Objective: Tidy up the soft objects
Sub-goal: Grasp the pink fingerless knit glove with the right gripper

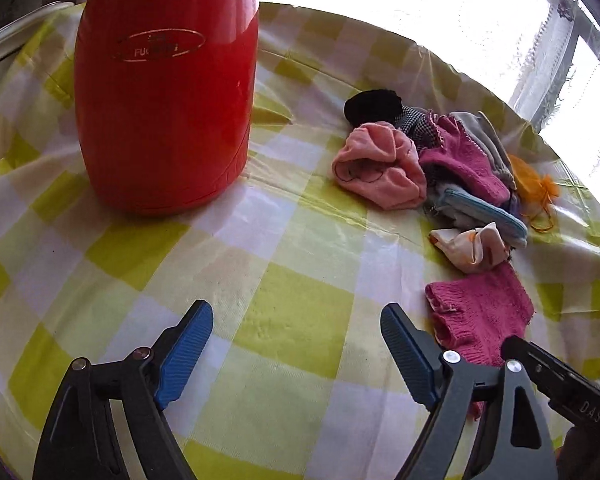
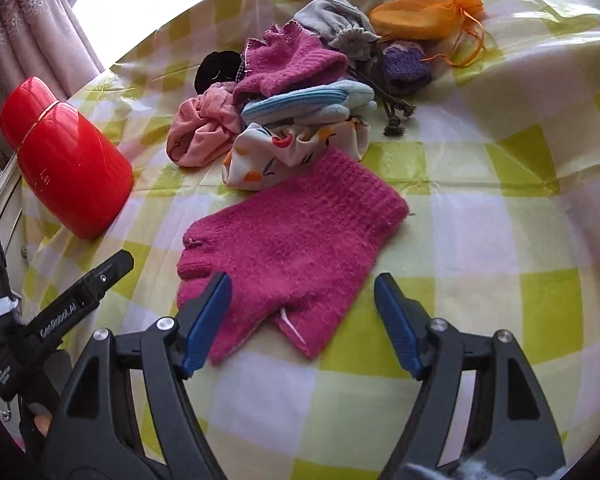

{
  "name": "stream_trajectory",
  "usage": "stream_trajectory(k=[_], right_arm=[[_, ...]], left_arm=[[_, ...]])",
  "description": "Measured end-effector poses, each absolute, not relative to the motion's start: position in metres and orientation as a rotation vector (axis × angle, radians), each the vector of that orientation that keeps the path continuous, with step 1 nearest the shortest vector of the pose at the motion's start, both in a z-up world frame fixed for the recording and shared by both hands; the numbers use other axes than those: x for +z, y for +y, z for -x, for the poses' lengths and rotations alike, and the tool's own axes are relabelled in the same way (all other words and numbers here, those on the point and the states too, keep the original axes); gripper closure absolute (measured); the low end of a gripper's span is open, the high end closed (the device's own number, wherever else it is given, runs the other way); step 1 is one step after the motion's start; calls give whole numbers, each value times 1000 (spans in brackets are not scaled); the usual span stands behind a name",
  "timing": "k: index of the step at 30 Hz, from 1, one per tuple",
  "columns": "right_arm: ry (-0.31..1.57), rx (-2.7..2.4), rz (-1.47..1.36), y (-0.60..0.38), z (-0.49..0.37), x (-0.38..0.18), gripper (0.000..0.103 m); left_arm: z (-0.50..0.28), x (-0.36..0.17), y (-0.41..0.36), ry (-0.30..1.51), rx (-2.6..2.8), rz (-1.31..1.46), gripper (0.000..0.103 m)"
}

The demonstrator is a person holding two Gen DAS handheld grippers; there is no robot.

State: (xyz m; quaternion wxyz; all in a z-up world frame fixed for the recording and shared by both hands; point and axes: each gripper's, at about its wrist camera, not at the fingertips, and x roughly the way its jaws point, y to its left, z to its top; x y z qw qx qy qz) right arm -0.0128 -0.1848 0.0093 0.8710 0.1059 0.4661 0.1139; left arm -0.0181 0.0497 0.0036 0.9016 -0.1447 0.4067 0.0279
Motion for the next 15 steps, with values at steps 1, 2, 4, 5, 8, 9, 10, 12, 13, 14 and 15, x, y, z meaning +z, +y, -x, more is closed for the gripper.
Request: stream_trajectory(k=[1,2,4,5,8,9,10,12,13,14,15], right_arm=[[968,229,-211,-177,8,9,13],[967,222,-195,-170,3,9,11],[971,178,-127,-153,-7,6,4],[975,153,-75,-144,-12,4,1],[966,139,64,-124,-18,-2,0],[969,152,66,-126,-18,-2,0],[972,167,60,-130,-17,-2,6],[942,185,65,-145,-8,3,42],[932,193,50,-158,-1,7,81],[937,200,25,-172,6,9,80],[938,188,1,-186,13,11,80]], left_arm=[[19,3,50,836,48,305,11],[19,3,51,832,39,314,10],[20,3,52,824,24,333,7],[21,4,52,821,21,338,7],[21,3,49,823,24,326,5],[20,3,47,828,23,317,4],[19,3,45,836,20,305,1],[17,2,39,861,26,259,0],[16,2,35,877,33,229,0],[14,2,30,896,36,197,0],[12,2,25,911,20,175,0]])
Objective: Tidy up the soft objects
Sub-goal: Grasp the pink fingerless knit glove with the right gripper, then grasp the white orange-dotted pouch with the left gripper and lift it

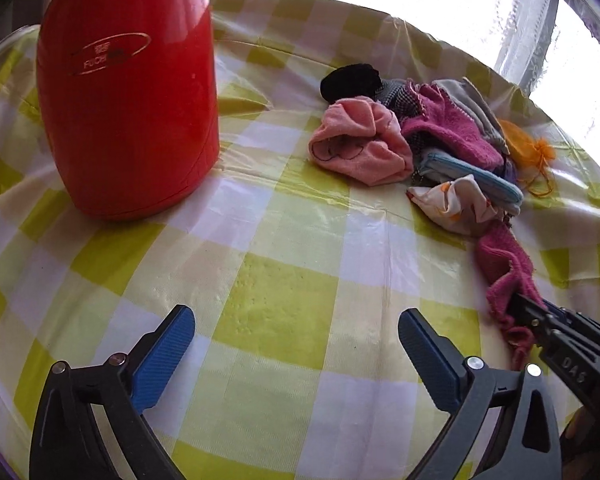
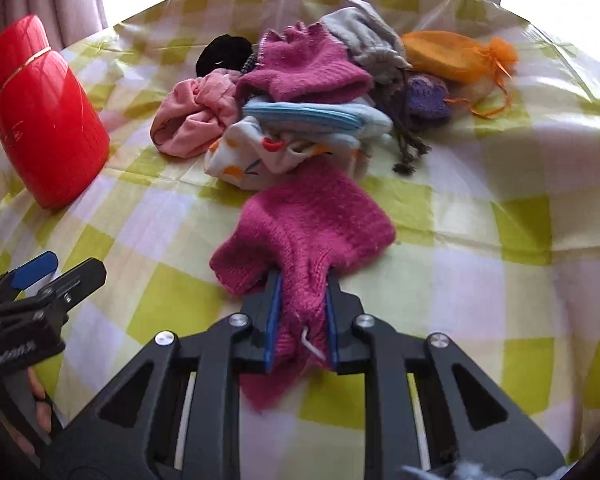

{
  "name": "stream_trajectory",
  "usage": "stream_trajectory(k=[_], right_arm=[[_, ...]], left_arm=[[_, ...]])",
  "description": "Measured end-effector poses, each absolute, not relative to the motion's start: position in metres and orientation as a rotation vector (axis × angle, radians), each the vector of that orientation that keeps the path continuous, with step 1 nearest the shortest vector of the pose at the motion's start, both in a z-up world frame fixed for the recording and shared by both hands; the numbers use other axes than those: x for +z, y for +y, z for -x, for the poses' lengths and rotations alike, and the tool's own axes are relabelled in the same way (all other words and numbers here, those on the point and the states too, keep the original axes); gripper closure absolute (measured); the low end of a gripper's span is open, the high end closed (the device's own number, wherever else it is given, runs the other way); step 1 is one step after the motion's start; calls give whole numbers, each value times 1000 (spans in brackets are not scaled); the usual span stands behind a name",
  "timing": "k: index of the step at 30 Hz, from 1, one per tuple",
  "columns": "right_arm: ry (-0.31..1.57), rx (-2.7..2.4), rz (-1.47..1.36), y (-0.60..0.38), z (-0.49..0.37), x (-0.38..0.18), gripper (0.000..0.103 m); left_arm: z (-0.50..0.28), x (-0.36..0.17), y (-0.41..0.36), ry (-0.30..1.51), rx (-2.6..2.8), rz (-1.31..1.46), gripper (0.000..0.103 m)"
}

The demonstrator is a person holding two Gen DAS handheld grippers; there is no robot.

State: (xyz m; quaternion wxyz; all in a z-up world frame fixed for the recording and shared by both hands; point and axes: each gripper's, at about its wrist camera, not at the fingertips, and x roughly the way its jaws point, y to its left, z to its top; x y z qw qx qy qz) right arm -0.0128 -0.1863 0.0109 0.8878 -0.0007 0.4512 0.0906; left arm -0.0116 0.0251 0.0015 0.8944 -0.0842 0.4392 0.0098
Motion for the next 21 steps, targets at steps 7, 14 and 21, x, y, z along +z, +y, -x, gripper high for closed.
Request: stream_trajectory(k=[7,14,21], right_arm=[[915,81,-113,-273,59,10,80],[892,67,-64,-266,66,12,79],[891,82,-101,-268,63,10,79]], left_arm=[[-27,9,-33,934,-136,115,0],[-84,7,-83,926,-196,-63,1],[-37,21,-88,911,-371,-95,79]])
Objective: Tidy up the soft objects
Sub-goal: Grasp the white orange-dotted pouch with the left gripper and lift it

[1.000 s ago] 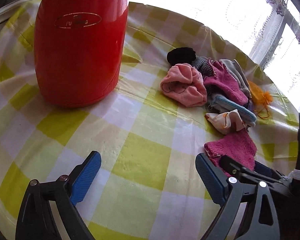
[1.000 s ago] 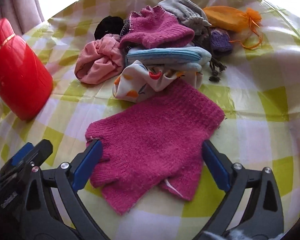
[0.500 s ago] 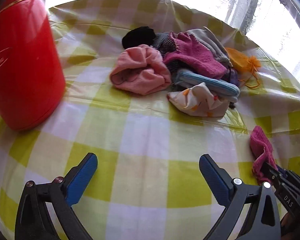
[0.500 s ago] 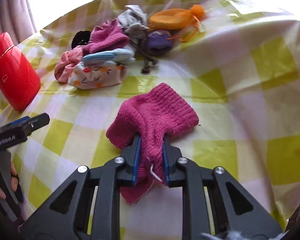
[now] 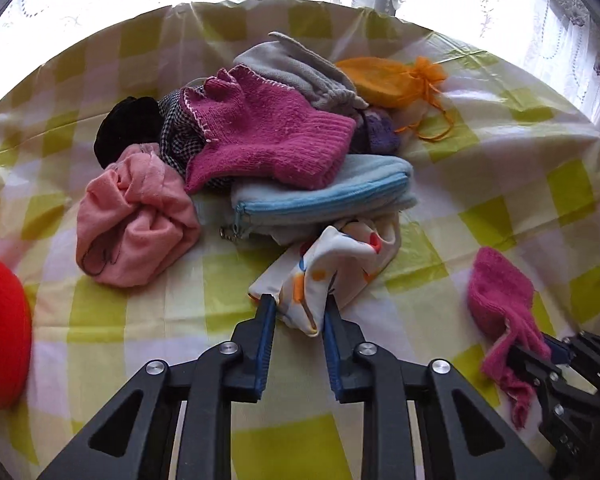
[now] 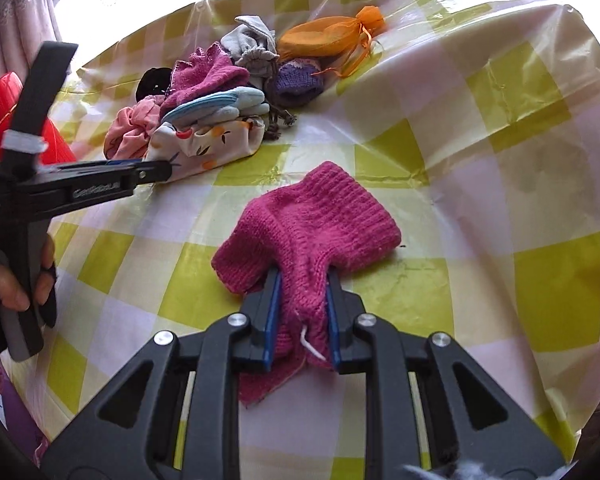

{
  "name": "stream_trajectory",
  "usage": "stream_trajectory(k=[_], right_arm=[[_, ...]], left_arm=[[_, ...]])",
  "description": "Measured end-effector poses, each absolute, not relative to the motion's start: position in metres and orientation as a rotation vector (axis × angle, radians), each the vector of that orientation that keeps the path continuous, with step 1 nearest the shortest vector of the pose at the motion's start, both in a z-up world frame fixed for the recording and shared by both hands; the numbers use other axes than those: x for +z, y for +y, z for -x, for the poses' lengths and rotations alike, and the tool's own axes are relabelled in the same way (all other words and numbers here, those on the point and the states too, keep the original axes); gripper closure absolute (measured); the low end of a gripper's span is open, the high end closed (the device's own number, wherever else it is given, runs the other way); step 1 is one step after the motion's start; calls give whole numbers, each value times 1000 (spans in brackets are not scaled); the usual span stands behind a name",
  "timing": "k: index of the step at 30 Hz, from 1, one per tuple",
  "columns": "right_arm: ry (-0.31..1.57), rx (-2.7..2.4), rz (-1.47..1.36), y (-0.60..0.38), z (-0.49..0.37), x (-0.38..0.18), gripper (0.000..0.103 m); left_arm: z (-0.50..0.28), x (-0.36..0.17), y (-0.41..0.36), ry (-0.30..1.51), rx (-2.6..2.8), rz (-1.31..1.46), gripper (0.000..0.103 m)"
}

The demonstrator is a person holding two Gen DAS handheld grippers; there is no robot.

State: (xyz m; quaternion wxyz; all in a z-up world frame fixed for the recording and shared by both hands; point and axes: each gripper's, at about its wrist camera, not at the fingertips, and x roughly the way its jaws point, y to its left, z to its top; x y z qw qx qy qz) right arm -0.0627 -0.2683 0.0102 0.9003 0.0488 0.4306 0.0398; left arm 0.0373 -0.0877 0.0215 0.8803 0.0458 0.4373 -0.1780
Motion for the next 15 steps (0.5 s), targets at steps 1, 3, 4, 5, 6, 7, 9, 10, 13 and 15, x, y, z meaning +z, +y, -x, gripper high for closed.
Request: stream_trajectory(k=[1,3,4,5,6,7,9,10,13,15], right_arm=[[891,83,-102,-268,63,10,79],[891,86,-108,-269,62,10,79],[891,89,-110,-270,61,10,79],[891,89,-110,-270,61,10,79],[891,88,-107,-270,62,10,78],[892,86,-101,-269,62,10,78],[892,81,-90,-268,62,10,78],[893,79,-86,-267,62,10,78],[893,77,-82,-266,61,10,78],[893,77,-82,-266,61,10,78]], left_arm=[[-19,25,-82,907,-378,-79,80],[20,29,-69,907,-405,-25,81],[37,29,-61,904,-412,-9,81],[50,29,-55,901,-409,-1,81],[59,28,-49,902,-401,8,81],[66,27,-44,902,-405,22,79],[67,23,-45,923,-404,3,65],[66,20,-47,942,-400,-20,50],[60,20,-61,919,-453,-93,30],[56,22,-75,877,-465,-222,22]])
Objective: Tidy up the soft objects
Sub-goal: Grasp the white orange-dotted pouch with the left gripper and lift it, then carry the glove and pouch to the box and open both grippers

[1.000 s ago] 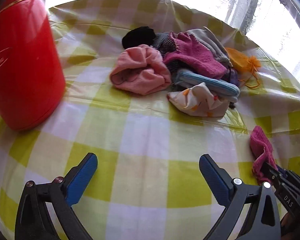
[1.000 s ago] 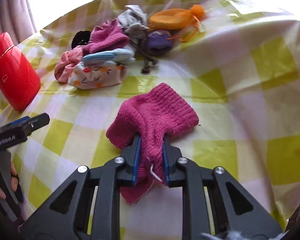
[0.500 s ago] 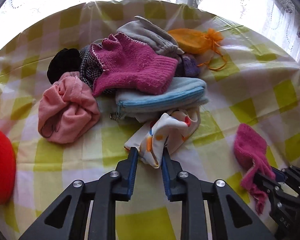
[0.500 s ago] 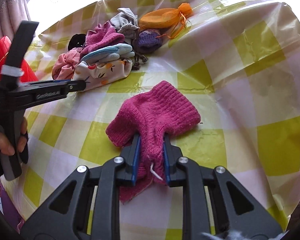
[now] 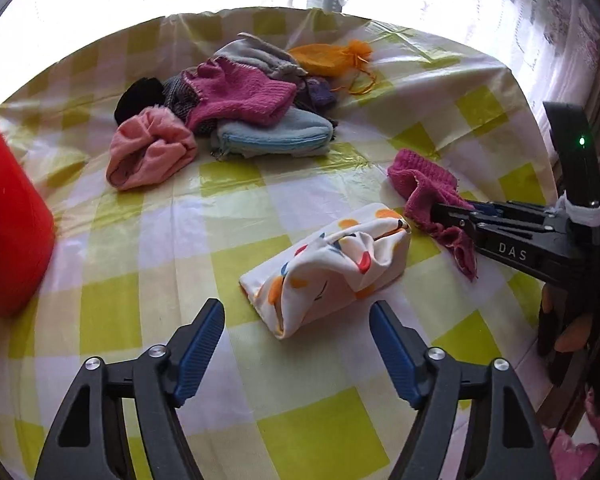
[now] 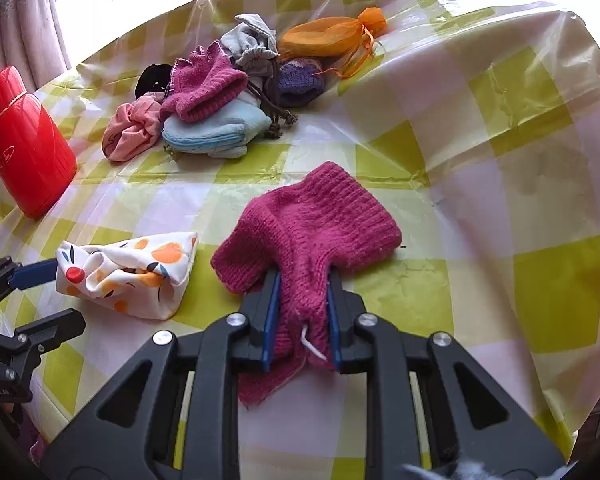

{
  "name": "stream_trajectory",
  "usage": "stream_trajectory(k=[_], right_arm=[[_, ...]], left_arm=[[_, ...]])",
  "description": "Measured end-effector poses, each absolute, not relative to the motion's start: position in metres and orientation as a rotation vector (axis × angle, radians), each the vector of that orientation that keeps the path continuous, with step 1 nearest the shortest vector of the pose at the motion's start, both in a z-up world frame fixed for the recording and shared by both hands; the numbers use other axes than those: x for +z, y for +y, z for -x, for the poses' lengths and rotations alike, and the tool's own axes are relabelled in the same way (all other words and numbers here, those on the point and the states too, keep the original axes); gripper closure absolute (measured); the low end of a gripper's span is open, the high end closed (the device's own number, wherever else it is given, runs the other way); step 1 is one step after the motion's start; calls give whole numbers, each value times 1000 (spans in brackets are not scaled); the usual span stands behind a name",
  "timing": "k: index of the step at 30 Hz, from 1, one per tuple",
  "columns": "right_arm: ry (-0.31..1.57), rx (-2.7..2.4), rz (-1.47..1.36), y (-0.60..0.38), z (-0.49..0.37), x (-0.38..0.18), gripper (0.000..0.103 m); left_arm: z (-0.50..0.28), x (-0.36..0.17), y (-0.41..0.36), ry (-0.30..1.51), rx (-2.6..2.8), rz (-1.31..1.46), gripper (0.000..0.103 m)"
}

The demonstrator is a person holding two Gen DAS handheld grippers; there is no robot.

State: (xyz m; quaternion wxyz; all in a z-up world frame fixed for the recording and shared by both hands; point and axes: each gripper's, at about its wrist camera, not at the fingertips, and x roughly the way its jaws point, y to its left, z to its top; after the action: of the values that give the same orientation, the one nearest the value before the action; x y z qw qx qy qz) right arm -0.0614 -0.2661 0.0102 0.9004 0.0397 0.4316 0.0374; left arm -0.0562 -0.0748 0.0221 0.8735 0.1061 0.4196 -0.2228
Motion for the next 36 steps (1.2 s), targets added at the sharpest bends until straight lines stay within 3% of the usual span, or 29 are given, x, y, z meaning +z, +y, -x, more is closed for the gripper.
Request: stream_trajectory(k=[7,8,10,13,20,27,31,36], right_arm=[[893,78,-82,-266,61,10,78],[893,81,-86,-267,61,10,78],[892,86,-95,-268,62,10,77],[892,91,-106,-269,62,10,77],[891,82,-87,-266,63,11,78],[840,67,-183,-278,76,19,79],[826,98,-203,-280,100,30,79],[778,147,-212,-274,123,55,79]], left_arm=[[26,9,-112,892,-652,-486,19],[25,7,-113,914,-688,-476,22],[26,8,-110,928,-716,-405,47],[36,8,-101,900,-639,-318,57],[57,10,-50,893,-359,157,62],[67,14,-42,891,-323,240,63],[80,25,-39,863,-315,230,70],[93,34,-29,853,-299,260,72]])
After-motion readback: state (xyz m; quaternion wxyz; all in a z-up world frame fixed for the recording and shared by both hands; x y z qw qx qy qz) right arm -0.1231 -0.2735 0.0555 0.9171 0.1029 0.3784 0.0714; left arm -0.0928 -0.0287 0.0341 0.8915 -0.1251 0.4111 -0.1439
